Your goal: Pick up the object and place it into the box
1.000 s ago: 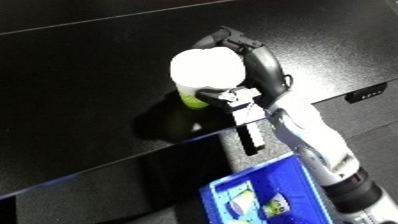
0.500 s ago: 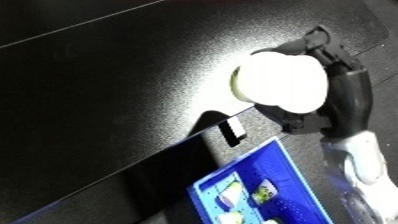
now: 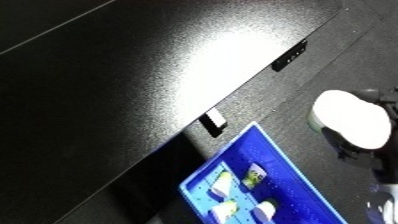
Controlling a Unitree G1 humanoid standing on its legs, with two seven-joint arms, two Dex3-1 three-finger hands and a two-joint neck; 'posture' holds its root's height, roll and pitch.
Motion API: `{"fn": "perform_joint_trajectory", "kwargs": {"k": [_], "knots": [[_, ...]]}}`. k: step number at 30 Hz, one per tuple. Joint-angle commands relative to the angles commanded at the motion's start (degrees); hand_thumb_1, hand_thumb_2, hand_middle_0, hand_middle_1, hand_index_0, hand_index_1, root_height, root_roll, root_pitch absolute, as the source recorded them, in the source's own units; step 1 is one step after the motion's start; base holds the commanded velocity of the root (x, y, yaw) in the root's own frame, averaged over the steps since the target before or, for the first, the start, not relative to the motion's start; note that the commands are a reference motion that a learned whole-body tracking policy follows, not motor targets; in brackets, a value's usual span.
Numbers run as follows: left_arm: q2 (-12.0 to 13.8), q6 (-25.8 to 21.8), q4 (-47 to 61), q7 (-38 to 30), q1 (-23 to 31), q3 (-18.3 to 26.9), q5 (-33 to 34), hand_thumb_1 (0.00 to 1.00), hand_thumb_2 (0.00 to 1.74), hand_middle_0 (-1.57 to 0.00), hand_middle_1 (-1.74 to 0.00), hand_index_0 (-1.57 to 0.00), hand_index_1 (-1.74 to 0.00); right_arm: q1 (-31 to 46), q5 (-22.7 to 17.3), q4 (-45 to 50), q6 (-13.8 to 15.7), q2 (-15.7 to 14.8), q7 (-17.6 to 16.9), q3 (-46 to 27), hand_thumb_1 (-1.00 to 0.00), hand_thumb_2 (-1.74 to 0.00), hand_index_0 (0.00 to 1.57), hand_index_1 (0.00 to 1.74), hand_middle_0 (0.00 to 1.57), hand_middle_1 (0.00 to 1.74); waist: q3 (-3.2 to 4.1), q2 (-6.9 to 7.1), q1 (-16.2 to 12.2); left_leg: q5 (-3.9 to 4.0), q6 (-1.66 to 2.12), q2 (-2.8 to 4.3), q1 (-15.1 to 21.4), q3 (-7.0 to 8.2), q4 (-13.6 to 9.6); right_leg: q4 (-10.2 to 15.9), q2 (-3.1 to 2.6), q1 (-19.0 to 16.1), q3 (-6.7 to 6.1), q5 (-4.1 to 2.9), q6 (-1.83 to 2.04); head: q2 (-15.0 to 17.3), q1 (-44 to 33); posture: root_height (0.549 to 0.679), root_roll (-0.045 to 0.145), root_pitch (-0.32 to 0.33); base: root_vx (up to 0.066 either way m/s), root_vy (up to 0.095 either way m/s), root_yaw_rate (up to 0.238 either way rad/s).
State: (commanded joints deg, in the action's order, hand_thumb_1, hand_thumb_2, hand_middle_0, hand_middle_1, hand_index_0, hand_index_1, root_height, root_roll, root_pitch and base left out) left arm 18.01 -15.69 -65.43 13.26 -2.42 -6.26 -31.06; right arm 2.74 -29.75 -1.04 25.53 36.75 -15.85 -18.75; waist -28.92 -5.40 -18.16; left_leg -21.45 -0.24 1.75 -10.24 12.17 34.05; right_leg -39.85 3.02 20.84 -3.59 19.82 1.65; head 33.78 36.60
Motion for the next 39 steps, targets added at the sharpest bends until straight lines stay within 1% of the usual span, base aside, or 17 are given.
{"fn": "perform_joint_trajectory", "kwargs": {"k": [4, 6, 8, 9, 12, 14, 17, 19, 21, 25, 28, 31, 35, 39], "knots": [[-0.2, 0.1, -0.2, 0.5, 0.1, -0.4, -0.3, 0.0, 0.0, 0.0, 0.0, 0.0, 0.0, 1.4, -0.2, -6.9, 0.2, 0.0, 2.1, 1.0, -0.85, -1.48, 1.33, 1.48, 1.33, 1.48, 0.14, -0.57, -0.5, -0.21, -0.42, -0.6, 0.8, 0.12, -0.7, 0.6, -0.39, -0.3, -0.58, -0.16, 0.0, 1.9, 5.1, 0.644, 0.075, -0.017, -0.007, 0.023, -0.086], [-0.1, 0.4, -0.3, 0.5, 0.0, -0.7, -0.4, 0.0, 0.0, 0.0, 0.0, 0.0, 0.0, 1.7, -1.0, -10.5, -0.3, 0.1, 3.9, 2.1, -0.85, -1.48, 1.33, 1.48, 1.33, 1.48, 0.26, -0.91, -0.6, -0.15, -0.52, -0.87, 1.1, 0.08, -1.0, 0.8, -0.52, -0.3, -0.77, -0.28, 0.02, 2.6, 7.5, 0.644, 0.075, -0.016, -0.014, 0.001, -0.05], [0.0, 0.8, -0.4, 0.6, -0.3, -0.9, -0.5, 0.0, 0.0, 0.0, 0.0, 0.0, 0.0, 1.6, -1.8, -14.3, -1.5, 0.3, 6.1, 3.7, -0.85, -1.48, 1.33, 1.48, 1.33, 1.48, 0.38, -1.26, -0.5, -0.01, -0.57, -1.08, 1.3, -0.01, -1.2, 1.0, -0.62, -0.4, -0.9, -0.39, -0.04, 3.3, 10.2, 0.645, 0.075, -0.016, -0.018, -0.005, -0.027], [0.1, 0.9, -0.4, 0.7, -0.5, -1.1, -0.4, 0.0, 0.0, 0.0, 0.0, 0.0, 0.0, 1.3, -2.5, -16.3, -1.9, 0.5, 7.4, 4.7, -0.85, -1.48, 1.33, 1.48, 1.33, 1.48, 0.45, -1.41, -0.5, 0.05, -0.59, -1.18, 1.4, -0.09, -1.2, 1.2, -0.64, -0.4, -0.92, -0.44, -0.1, 3.7, 11.1, 0.645, 0.075, -0.016, -0.014, -0.005, -0.011], [0.4, 1.3, -0.5, 1.1, -0.8, -1.7, 0.1, 0.0, 0.0, 0.0, 0.0, 0.0, 0.0, -0.1, -5.2, -23.0, -3.8, 1.2, 14.1, 8.4, -0.85, -1.48, 1.33, 1.48, 1.33, 1.48, 0.82, -1.91, 0.0, 0.26, -0.56, -1.59, 1.6, -0.57, -1.3, 1.6, -0.57, -0.9, -0.82, -0.53, -0.3, 5.1, 15.2, 0.646, 0.077, -0.019, -0.006, -0.014, 0.031], [0.6, 1.8, -0.3, 1.2, -1.2, -2.4, 0.6, 0.0, 0.0, 0.0, 0.0, 0.0, 0.0, -1.2, -7.0, -27.4, -5.7, 1.7, 18.5, 10.9, -0.85, -1.48, 1.33, 1.48, 1.33, 1.48, 1.21, -2.22, 0.6, 0.39, -0.48, -1.87, 1.8, -1.05, -1.4, 1.8, -0.41, -1.3, -0.63, -0.57, -0.43, 5.8, 17.3, 0.646, 0.077, -0.023, 0.002, -0.037, 0.093], [1.0, 2.4, -0.2, 1.5, -2.0, -3.6, 1.3, 0.0, 0.0, 0.0, 0.0, 0.0, 0.0, -2.8, -8.8, -33.9, -8.4, 2.6, 22.5, 13.4, -0.7, -1.22, 1.1, 1.22, 1.1, 1.22, 1.86, -2.68, 1.8, 0.58, -0.41, -2.3, 1.9, -1.8, -1.5, 2.2, -0.14, -1.8, -0.29, -0.7, -0.55, 6.4, 20.1, 0.647, 0.079, -0.026, -0.004, -0.049, 0.123], [1.2, 2.8, -0.3, 1.7, -2.4, -4.4, 1.6, 0.0, 0.0, 0.0, 0.0, 0.0, 0.0, -4.0, -9.2, -38.2, -9.4, 3.0, 24.9, 14.5, -0.6, -1.04, 0.94, 1.04, 0.94, 1.04, 2.3, -3.0, 2.5, 0.71, -0.36, -2.6, 1.8, -2.26, -1.5, 2.4, 0.03, -2.0, -0.05, -0.79, -0.56, 7.0, 21.6, 0.648, 0.08, -0.027, -0.011, -0.042, 0.12], [1.3, 3.1, -0.3, 1.8, -2.9, -5.3, 1.8, 0.0, 0.0, 0.0, 0.0, 0.0, 0.0, -5.4, -9.4, -42.5, -9.7, 3.2, 26.8, 15.4, -0.5, -0.87, 0.79, 0.87, 0.79, 0.87, 2.67, -3.31, 3.2, 0.89, -0.32, -2.87, 1.7, -2.67, -1.6, 2.5, 0.17, -2.2, 0.16, -0.87, -0.56, 7.1, 22.7, 0.649, 0.081, -0.027, -0.014, -0.035, 0.118], [1.6, 3.7, -0.4, 2.2, -3.4, -6.4, 1.8, 0.0, 0.0, 0.0, 0.0, 0.0, 0.0, -8.1, -9.5, -49.0, -9.3, 3.4, 28.6, 16.7, -0.3, -0.52, 0.47, 0.52, 0.47, 0.52, 3.13, -3.84, 4.1, 1.22, -0.26, -3.26, 1.5, -3.23, -1.5, 2.5, 0.37, -2.4, 0.48, -0.91, -0.56, 7.4, 24.1, 0.649, 0.082, -0.028, -0.009, -0.018, 0.085], [1.6, 3.9, -0.6, 2.4, -3.6, -6.9, 1.7, 0.0, 0.0, 0.0, 0.0, 0.0, 0.0, -9.3, -9.1, -51.5, -8.9, 3.4, 29.2, 17.1, -0.15, -0.26, 0.24, 0.26, 0.24, 0.26, 3.41, -4.11, 4.6, 1.42, -0.18, -3.49, 1.2, -3.53, -1.3, 2.2, 0.48, -2.4, 0.69, -0.86, -0.61, 7.9, 24.4, 0.649, 0.083, -0.029, -0.01, -0.007, 0.066], [1.5, 3.9, -0.8, 2.6, -3.6, -7.2, 1.7, 0.0, 0.0, 0.0, 0.0, 0.0, 0.0, -10.0, -8.3, -52.6, -8.6, 3.2, 29.2, 17.6, 0.0, 0.0, 0.0, 0.0, 0.0, 0.0, 3.67, -4.27, 4.9, 1.58, -0.07, -3.56, 1.0, -3.77, -1.1, 1.8, 0.6, -2.2, 0.84, -0.75, -0.66, 8.4, 24.4, 0.648, 0.083, -0.03, -0.011, -0.001, 0.06], [1.4, 4.0, -0.8, 2.6, -3.7, -7.6, 1.6, 0.0, 0.0, 0.0, 0.0, 0.0, 0.0, -10.5, -7.2, -52.9, -8.7, 2.9, 29.2, 18.1, 0.0, 0.0, 0.0, 0.0, 0.0, 0.0, 3.99, -4.25, 5.3, 1.85, 0.07, -3.7, 0.9, -4.04, -1.1, 1.7, 0.65, -2.3, 1.02, -0.72, -0.68, 8.9, 24.1, 0.648, 0.084, -0.031, -0.007, 0.0, 0.056], [1.2, 4.0, -1.0, 2.6, -3.7, -7.9, 1.5, 0.0, 0.0, 0.0, 0.0, 0.0, 0.0, -11.1, -6.8, -53.2, -9.0, 2.7, 30.1, 18.5, 0.0, 0.0, 0.0, 0.0, 0.0, 0.0, 4.25, -4.07, 5.8, 2.09, 0.19, -3.8, 0.7, -4.3, -1.1, 1.6, 0.65, -2.4, 1.31, -0.65, -0.77, 9.6, 23.0, 0.648, 0.085, -0.033, -0.015, -0.003, 0.061]]}}
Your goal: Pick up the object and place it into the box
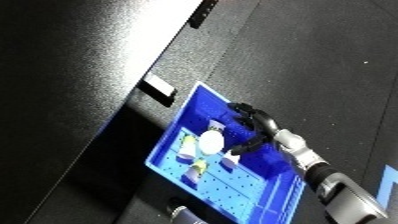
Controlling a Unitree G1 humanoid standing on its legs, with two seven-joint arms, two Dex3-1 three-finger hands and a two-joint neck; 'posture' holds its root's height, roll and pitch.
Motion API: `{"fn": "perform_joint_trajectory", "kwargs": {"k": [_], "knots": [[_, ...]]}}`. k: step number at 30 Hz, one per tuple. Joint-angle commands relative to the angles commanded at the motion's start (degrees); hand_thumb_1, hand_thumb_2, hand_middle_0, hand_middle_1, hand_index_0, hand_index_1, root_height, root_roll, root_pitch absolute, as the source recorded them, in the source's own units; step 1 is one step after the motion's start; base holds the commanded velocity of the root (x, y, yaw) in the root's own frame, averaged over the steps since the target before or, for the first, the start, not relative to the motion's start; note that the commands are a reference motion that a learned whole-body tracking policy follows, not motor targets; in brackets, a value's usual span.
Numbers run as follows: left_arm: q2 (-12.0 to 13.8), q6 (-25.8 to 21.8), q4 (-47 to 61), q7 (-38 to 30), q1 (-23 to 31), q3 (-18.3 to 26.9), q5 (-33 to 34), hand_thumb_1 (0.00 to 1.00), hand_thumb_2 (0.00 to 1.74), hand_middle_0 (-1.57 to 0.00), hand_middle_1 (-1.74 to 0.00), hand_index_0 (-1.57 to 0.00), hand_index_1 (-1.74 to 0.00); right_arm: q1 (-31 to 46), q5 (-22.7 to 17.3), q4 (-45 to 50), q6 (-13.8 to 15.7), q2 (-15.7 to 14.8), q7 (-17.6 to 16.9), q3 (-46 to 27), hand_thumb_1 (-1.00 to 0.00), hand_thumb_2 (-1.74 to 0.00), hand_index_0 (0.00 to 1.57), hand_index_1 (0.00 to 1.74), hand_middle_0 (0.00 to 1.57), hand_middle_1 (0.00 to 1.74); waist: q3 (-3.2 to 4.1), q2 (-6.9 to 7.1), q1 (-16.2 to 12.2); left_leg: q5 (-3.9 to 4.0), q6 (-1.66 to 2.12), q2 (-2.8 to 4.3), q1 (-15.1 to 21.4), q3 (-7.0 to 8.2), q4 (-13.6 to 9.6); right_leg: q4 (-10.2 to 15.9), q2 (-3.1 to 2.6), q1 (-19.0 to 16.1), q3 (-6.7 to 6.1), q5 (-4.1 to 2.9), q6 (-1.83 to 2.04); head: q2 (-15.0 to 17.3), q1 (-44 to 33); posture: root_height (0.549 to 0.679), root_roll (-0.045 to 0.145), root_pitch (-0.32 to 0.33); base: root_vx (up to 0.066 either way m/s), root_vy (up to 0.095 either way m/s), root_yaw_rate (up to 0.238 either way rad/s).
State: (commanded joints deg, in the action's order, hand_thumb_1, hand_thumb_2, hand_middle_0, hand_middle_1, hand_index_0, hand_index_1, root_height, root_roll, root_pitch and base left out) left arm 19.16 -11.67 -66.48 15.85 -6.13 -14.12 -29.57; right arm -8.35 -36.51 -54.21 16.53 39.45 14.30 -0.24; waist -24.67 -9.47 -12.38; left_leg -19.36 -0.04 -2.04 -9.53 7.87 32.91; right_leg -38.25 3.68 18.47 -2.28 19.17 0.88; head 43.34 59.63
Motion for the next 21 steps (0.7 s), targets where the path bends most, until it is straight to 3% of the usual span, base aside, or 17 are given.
{"fn": "perform_joint_trajectory", "kwargs": {"k": [5, 10, 15, 21], "knots": [[0.0, 0.3, -0.1, 0.0, 0.2, -0.2, -0.1, 0.0, 0.0, 0.0, 0.0, 0.0, 0.0, -0.5, 0.2, 0.5, -1.4, -0.4, 1.4, 0.9, 0.0, 0.0, 0.0, 0.0, 0.0, 0.0, 0.39, 0.45, 0.8, 0.16, 0.2, 0.02, -0.1, -0.35, 0.0, -0.2, 0.23, -0.4, 0.56, 0.21, -0.12, 1.1, -3.1, 0.648, 0.086, -0.037, -0.011, -0.01, 0.083], [-0.1, 1.1, -0.1, -0.2, 0.1, -0.3, 0.1, 0.0, 0.0, 0.0, 0.0, 0.0, 0.0, -0.9, 1.3, 2.0, -3.1, -1.6, 1.6, 2.3, 0.0, 0.0, 0.0, 0.0, 0.0, 0.0, 0.54, 1.23, 1.9, 0.11, 0.38, 0.11, -0.6, -0.96, 0.8, -0.8, 0.57, -0.6, 1.12, 0.49, -0.28, 1.9, -11.0, 0.648, 0.087, -0.045, -0.01, -0.027, 0.117], [-0.1, 1.6, -0.1, -1.0, -0.5, -0.6, 1.1, 0.0, 0.0, 0.0, 0.0, 0.0, 0.0, -2.2, 2.0, 3.4, -8.1, -4.0, 1.4, 5.2, 0.0, 0.0, 0.0, 0.0, 0.0, 0.0, 0.9, 2.53, 3.7, -0.12, 0.36, 0.16, -1.3, -2.02, 1.1, -1.1, 0.95, -0.7, 1.9, 0.53, -0.27, 1.1, -17.6, 0.648, 0.085, -0.047, -0.025, -0.075, 0.167], [0.3, 2.5, -0.7, -2.1, -2.0, -0.7, 2.1, 0.0, 0.0, 0.0, 0.0, 0.0, 0.0, -6.2, 2.5, 2.0, -14.1, -7.2, 2.0, 9.9, 0.0, 0.0, 0.0, 0.0, 0.0, 0.0, 0.94, 4.57, 6.3, 0.17, 0.36, 0.7, -3.1, -3.41, 2.1, -1.6, 1.1, -0.7, 3.27, 0.5, -0.35, 0.2, -24.5, 0.647, 0.077, -0.049, -0.017, -0.091, 0.124]]}}
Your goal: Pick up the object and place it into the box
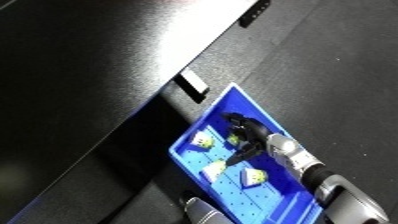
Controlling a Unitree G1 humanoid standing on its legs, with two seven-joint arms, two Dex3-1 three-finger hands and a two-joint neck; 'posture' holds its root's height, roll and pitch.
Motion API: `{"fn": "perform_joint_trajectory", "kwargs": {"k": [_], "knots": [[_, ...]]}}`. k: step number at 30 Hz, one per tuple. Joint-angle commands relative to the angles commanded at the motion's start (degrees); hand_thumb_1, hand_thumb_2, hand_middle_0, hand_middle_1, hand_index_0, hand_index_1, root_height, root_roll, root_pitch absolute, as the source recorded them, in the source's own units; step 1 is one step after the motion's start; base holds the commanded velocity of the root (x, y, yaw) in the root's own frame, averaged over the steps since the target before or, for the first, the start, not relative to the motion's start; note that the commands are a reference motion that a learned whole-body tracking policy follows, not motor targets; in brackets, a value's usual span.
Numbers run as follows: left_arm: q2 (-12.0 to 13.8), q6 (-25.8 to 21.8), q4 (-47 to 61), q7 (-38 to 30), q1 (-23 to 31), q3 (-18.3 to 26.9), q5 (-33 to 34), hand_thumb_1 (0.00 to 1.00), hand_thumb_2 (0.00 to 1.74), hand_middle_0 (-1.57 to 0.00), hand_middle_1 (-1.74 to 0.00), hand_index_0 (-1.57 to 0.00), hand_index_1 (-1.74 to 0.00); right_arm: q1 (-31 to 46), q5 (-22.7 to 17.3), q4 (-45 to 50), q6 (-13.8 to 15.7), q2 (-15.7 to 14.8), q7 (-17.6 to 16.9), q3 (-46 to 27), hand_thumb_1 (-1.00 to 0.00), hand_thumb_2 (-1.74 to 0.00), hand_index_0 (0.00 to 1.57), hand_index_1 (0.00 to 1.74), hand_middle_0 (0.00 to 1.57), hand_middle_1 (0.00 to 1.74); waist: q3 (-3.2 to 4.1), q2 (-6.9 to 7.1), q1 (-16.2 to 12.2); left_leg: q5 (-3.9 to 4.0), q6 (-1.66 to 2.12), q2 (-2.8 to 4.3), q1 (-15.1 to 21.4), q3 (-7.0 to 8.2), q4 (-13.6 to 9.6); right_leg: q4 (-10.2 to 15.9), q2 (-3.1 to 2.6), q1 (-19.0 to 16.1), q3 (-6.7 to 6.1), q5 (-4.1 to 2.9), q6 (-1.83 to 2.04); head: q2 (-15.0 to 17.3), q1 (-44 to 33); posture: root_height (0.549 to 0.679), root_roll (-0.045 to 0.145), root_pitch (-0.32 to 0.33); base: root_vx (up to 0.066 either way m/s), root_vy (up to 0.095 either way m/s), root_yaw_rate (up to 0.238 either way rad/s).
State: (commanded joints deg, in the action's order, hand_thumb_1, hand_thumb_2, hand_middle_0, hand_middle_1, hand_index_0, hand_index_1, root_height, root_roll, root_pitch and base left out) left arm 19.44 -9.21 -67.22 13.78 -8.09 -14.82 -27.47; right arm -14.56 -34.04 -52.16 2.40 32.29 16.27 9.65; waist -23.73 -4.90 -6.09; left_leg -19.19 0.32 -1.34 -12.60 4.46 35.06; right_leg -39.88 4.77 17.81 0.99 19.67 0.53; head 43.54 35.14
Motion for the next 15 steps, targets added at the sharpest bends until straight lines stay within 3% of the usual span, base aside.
{"fn": "perform_joint_trajectory", "kwargs": {"k": [9, 15], "knots": [[1.2, 1.3, -0.7, -0.6, -1.5, -0.1, 0.9, 0.0, 0.0, 0.0, 0.0, 0.0, 0.0, -2.8, 1.7, -3.2, -2.1, -2.8, -0.6, 3.2, 0.0, 0.0, 0.0, 0.0, 0.0, 0.0, -0.05, 2.02, 3.2, 0.88, -0.11, 0.43, -2.5, -2.28, 1.3, -2.2, 0.34, 0.5, 2.09, 0.6, -0.01, -2.6, -12.1, 0.642, 0.063, -0.053, 0.01, -0.072, 0.161], [1.4, 2.5, -0.3, -0.9, -2.3, -0.2, 2.0, 0.0, 0.0, 0.0, 0.0, 0.0, 0.0, -2.7, 2.6, -4.6, -3.1, -4.3, -1.5, 4.6, 0.0, 0.0, 0.0, 0.0, 0.0, 0.0, -0.35, 2.59, 4.7, 1.6, -0.23, 0.42, -3.5, -3.41, 1.8, -3.2, 0.77, 0.7, 3.24, 0.76, 0.13, -3.8, -26.0, 0.641, 0.057, -0.057, 0.018, -0.049, 0.189]]}}
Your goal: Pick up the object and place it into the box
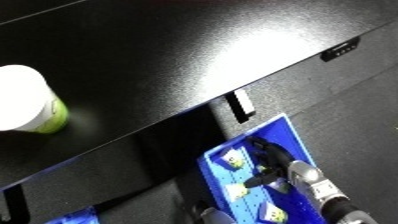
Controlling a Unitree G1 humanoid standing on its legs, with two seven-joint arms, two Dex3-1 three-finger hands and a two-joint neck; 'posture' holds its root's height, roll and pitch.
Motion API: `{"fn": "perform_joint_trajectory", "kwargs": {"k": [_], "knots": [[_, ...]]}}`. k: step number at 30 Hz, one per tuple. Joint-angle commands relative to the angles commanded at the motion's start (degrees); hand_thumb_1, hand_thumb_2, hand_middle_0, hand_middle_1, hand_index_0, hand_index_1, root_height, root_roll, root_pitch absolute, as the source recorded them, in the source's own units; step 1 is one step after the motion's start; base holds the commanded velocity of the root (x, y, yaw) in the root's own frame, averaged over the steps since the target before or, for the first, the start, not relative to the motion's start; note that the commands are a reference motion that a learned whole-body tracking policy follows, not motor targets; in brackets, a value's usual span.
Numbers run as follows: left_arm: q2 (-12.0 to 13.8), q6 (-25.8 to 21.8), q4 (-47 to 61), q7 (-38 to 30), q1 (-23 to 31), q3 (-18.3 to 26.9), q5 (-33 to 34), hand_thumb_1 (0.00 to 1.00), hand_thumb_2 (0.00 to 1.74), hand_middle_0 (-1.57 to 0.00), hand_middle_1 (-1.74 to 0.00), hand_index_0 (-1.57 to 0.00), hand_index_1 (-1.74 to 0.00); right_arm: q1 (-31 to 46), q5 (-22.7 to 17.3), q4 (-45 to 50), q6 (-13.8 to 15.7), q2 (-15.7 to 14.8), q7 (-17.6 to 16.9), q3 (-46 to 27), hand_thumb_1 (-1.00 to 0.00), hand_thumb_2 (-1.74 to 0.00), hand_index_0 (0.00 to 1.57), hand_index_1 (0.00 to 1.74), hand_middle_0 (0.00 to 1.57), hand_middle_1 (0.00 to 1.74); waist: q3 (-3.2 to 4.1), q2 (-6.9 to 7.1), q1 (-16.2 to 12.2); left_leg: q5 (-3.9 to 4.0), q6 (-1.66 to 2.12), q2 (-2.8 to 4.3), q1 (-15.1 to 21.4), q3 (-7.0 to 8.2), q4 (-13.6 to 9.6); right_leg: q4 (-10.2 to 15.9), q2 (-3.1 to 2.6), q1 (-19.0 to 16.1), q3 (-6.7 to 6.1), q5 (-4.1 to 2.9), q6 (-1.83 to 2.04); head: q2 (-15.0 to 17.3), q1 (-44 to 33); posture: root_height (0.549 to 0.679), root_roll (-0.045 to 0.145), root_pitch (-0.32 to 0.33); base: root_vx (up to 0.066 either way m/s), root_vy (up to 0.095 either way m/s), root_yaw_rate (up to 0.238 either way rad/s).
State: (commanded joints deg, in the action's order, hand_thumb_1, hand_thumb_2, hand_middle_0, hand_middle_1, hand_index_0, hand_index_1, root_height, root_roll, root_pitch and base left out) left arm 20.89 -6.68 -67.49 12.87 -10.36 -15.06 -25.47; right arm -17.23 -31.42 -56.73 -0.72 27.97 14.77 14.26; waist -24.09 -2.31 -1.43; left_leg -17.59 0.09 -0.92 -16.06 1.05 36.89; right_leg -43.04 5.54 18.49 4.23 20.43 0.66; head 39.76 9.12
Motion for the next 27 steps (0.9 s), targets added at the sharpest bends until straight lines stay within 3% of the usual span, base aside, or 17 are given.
{"fn": "perform_joint_trajectory", "kwargs": {"k": [7, 13, 19, 27], "knots": [[0.5, 0.5, -0.3, -0.1, -1.7, -0.3, 0.8, 0.0, 0.0, 0.0, 0.0, 0.0, 0.0, -0.1, 0.7, -1.8, 0.1, -2.0, -1.2, 1.2, 0.0, 0.0, 0.0, 0.0, 0.0, 0.0, -0.48, 0.26, 1.4, 1.56, 0.13, -0.02, -0.1, -1.14, -1.2, 0.0, 0.55, -0.3, 1.32, -0.43, 0.68, -1.5, -11.0, 0.64, 0.05, -0.062, 0.014, -0.044, 0.179], [1.5, 1.0, 0.1, 0.4, -2.6, -0.6, 1.3, 0.0, 0.0, 0.0, 0.0, 0.0, 0.0, 0.5, -0.5, -2.8, -0.1, -3.5, -2.6, 1.7, 0.0, 0.0, 0.0, 0.0, 0.0, 0.0, -0.97, 0.15, 2.4, 2.49, 0.18, 0.18, -0.1, -1.8, -1.8, -1.0, 1.35, -0.3, 2.58, -0.28, 1.1, -2.7, -18.0, 0.64, 0.046, -0.067, 0.016, -0.027, 0.162], [2.3, 1.1, 1.2, 0.9, -2.0, -0.4, 0.3, 0.0, 0.0, 0.0, 0.0, 0.0, 0.0, 2.3, -1.8, -3.4, -0.5, -4.4, -4.8, 1.7, 0.0, 0.0, 0.0, 0.0, 0.0, 0.0, -1.62, 0.2, 3.1, 2.35, -0.04, 0.09, -0.5, -2.41, -1.0, -1.9, 2.02, -0.4, 3.35, 0.03, 1.24, -2.8, -25.3, 0.638, 0.047, -0.073, 0.023, -0.009, 0.097], [2.6, 0.9, 1.7, 1.8, -2.4, 0.2, -2.2, 0.0, 0.0, 0.0, 0.0, 0.0, 0.0, 2.9, -2.8, -7.0, 0.7, -5.2, -4.8, 1.7, 0.0, 0.0, 0.0, 0.0, 0.0, 0.0, -2.29, 0.4, 3.6, 1.94, -0.55, -0.01, -0.8, -2.94, -0.1, -2.3, 2.07, -0.4, 3.83, 0.32, 1.25, 2.8, -33.2, 0.637, 0.042, -0.076, 0.014, 0.0, 0.025]]}}
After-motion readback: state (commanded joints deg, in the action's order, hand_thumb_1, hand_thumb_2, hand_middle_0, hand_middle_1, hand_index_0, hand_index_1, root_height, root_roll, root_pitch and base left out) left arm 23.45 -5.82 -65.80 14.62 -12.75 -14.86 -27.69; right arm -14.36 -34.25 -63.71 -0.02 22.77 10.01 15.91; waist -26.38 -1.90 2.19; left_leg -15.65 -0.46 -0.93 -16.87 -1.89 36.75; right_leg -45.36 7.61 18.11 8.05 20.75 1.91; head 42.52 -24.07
